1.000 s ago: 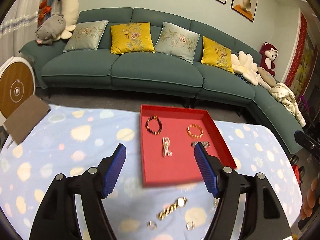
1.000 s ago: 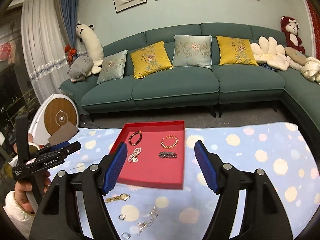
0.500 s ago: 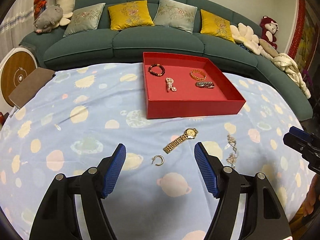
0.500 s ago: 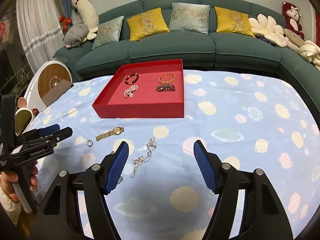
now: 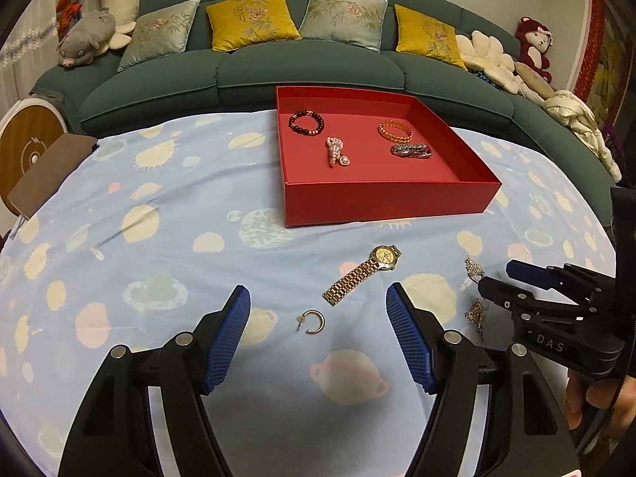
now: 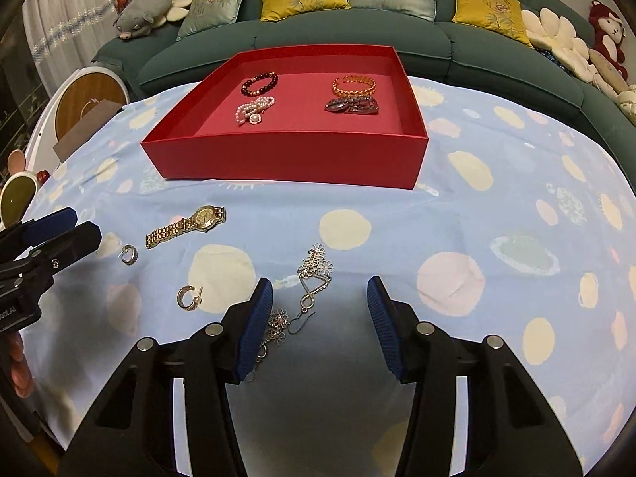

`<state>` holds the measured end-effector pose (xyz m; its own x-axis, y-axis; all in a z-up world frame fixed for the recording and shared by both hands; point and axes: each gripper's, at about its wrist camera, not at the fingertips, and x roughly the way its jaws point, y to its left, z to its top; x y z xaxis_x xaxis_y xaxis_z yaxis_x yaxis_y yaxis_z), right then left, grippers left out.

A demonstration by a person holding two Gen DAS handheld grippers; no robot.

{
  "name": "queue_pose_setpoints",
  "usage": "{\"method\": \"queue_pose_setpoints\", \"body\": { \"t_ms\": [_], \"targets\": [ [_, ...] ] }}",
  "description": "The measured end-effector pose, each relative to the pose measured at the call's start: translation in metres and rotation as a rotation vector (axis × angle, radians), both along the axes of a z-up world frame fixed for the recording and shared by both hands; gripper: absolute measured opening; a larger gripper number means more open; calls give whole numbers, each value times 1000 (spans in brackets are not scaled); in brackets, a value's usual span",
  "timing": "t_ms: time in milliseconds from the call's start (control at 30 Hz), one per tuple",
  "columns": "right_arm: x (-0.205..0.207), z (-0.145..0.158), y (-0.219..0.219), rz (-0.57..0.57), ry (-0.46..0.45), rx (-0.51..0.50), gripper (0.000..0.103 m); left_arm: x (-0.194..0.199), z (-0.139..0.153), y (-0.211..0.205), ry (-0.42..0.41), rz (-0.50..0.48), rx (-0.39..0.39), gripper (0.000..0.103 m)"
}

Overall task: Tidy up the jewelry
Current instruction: 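Close the right gripper on the silver chain necklace, then grasp the gold wristwatch with the left gripper while the right gripper holds the silver chain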

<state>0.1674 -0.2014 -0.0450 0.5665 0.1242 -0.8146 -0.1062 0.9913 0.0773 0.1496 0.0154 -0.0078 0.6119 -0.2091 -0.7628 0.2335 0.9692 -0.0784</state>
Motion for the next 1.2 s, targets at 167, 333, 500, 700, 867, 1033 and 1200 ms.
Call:
{"method": "queue_pose_setpoints", "body": {
  "t_ms": [167, 333, 500, 700, 867, 1033, 1200],
  "targets": [
    [6, -8, 6, 5, 25, -2, 38, 3, -5, 3, 23, 3, -20, 68],
    [9, -12, 12, 17, 22, -41, 29, 7, -8, 3, 34, -2, -27, 68],
    [9, -11, 12, 22, 23, -46, 14, 14, -18, -6, 58, -25, -30, 68],
    [6, -5, 4, 5, 27, -15, 7, 29, -33, -22, 72, -76, -36, 68],
    [1, 3, -3, 2, 17, 3, 7, 43, -41, -39, 77, -107, -29, 68],
    [-2, 6, -12, -3, 14, 20, 7, 51, -48, -54, 57, -124, 15, 68],
    [-7, 9, -22, -11, 11, 28, 7, 54, -50, -57, 23, -118, 35, 54]
  ]
}}
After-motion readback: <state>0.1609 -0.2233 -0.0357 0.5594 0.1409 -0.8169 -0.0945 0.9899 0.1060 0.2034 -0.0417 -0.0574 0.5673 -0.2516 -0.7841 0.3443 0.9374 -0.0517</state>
